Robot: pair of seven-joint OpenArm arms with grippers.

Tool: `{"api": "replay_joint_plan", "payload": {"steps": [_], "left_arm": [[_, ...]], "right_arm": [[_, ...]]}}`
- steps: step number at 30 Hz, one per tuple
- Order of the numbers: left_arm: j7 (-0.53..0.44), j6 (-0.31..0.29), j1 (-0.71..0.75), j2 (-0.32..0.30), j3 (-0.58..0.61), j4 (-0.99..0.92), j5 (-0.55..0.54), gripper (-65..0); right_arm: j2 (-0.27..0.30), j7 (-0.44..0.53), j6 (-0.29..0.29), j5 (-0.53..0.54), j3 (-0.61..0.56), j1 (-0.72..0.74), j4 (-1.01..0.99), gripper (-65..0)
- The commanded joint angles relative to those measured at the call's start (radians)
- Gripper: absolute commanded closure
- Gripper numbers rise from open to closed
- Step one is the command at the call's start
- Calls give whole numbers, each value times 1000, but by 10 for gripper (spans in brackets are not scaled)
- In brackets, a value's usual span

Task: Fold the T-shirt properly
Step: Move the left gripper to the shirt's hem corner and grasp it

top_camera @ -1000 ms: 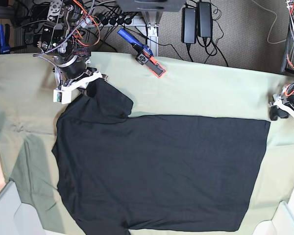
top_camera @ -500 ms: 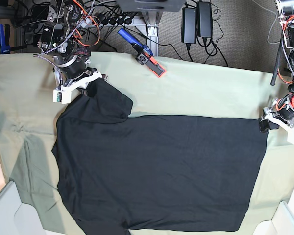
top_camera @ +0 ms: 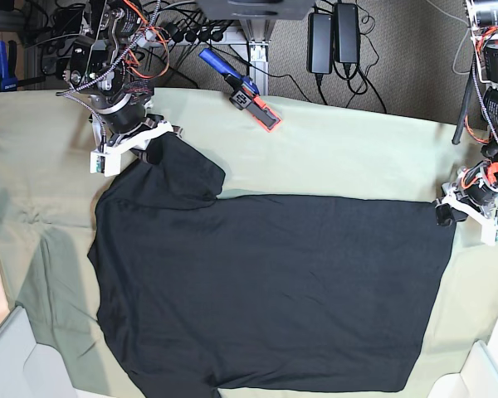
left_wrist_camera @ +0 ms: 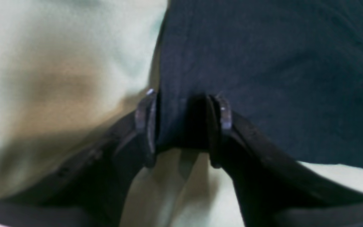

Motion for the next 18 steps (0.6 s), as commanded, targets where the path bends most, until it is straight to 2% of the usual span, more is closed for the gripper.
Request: {"api": "replay_joint_plan", "payload": {"steps": [1,3,5,18], "left_arm": [[50,-68,-8,-3,6,17,-35,-223],[76,-119,-8,-3,6,34,-66,-223],[95,-143,-8,-3,6,55,-94,-223],[76,-143,-8,-3,6,76,-97,-222]], "right_arm": [[5,-4,-26,-11,0,-1,13,0],[5,-4,-26,-11,0,-1,13,0],[5,-4,-26,-11,0,-1,13,0],[5,-4,-26,-14,0,-1,13,0]]}}
